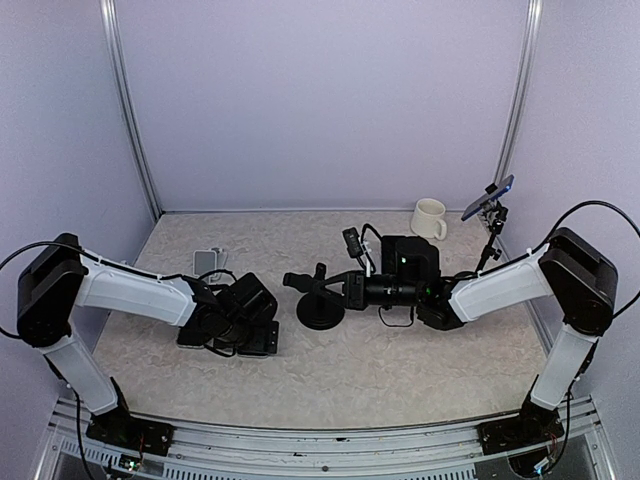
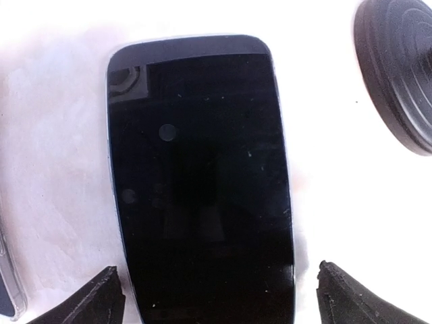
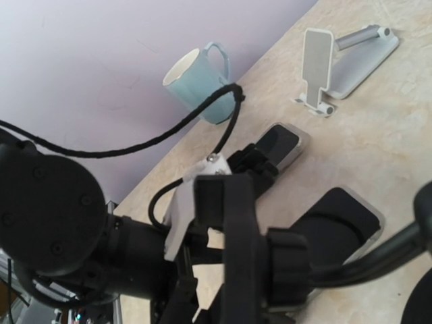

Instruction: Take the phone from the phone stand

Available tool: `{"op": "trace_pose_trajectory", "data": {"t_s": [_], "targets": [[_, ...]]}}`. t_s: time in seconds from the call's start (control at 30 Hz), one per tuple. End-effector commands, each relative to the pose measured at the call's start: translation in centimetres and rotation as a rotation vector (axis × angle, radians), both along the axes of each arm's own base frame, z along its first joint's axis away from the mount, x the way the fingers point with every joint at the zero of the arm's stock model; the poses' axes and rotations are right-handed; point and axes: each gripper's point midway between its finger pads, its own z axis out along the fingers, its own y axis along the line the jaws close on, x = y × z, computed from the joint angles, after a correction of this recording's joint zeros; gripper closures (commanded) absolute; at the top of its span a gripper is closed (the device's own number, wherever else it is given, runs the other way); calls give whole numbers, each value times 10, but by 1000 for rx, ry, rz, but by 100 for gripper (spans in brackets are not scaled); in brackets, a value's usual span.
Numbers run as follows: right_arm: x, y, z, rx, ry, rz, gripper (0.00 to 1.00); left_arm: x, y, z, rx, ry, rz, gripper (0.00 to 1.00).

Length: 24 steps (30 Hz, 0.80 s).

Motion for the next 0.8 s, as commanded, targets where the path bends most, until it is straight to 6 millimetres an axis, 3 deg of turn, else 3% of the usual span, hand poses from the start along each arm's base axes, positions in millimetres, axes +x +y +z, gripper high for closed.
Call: {"op": "trace_pose_trajectory", "data": {"t_s": [0.0,0.1,0.23,0.4,0.57,0.77], "targets": [[11,-8,-9,-23,11,-38,100,4,-3,17,-14,-47,-4,1],[10,-7,-10,-24,14,-35,96,14,-11,46,-72,-134,-32,1],[10,-7,-9,-24,17,-31,77,21,-23,90,-159,-255,-106,1],[8,-6,-4,-15,14,-22,51,23,-27,130,-175,-387,-217,1],[4,-8,5,-2,-1,-8,35,12,-36,161,-115,-523,-422,2],[-7,-18,21,28,-41,10,12,-15,-51,195,69,-766,-776,4]]}}
